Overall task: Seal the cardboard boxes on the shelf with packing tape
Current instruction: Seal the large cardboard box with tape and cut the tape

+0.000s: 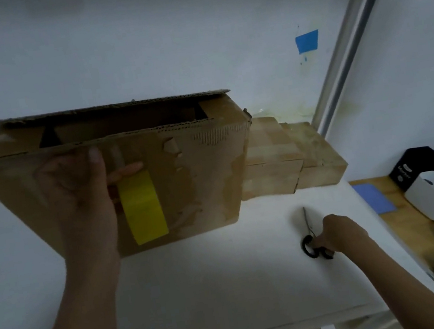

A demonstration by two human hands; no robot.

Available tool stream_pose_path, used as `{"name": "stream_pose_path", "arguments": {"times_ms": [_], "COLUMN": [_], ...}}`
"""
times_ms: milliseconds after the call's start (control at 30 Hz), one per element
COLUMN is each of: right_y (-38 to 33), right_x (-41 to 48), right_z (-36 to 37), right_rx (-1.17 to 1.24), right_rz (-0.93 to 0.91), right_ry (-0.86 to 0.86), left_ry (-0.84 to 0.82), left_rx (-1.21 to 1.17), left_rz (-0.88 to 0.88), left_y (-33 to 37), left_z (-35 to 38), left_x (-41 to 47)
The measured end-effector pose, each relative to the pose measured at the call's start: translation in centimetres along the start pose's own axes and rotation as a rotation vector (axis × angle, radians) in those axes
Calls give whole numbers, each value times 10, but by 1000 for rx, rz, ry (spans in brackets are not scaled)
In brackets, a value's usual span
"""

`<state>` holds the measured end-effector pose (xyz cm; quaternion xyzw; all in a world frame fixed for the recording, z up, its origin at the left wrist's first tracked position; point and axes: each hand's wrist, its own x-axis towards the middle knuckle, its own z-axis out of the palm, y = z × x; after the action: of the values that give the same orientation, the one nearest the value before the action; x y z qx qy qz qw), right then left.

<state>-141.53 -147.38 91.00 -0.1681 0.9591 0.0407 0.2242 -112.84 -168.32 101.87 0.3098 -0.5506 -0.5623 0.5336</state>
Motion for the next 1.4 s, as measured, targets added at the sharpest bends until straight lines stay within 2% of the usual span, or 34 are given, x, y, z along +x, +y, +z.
{"name": "stream_pose_path", "arguments": {"times_ms": [100,167,233,267,367,533,700,800,967,1233,1400], "right_y": [4,2,-4,-8,-20,-47,-71,-90,-122,-137,-127], "right_x": [2,6,2,-4,-36,-73,-112,-123,-114,-99,-90], "right_z": [2,-3,-18,-29,-56,-75,-83,-79,-77,-94,-99], "right_rx": [91,347,627,697,710,803,968,939,768,372,234], "right_rz": [28,72,25,-32,-244,-388,-627,-812,-1011,-1081,-1149], "right_ry": [80,51,31,83,391,500,752,859,901,1159,1308], "left_ry": [58,68,61,57,73,17,-16,-15,-42,-73,-74], "left_rx": [16,73,76,90,92,84,14,39,0,-36,-114], "left_rz": [99,123,114,116,107,5,-70,-116,-162,-191,-183], "left_y": [3,7,7,10,15,19,24,27,33,35,39], "left_z": [3,4,3,4,5,2,2,1,1,-4,-5], "left_x": [2,3,6,6,9,15,17,19,18,13,8]}}
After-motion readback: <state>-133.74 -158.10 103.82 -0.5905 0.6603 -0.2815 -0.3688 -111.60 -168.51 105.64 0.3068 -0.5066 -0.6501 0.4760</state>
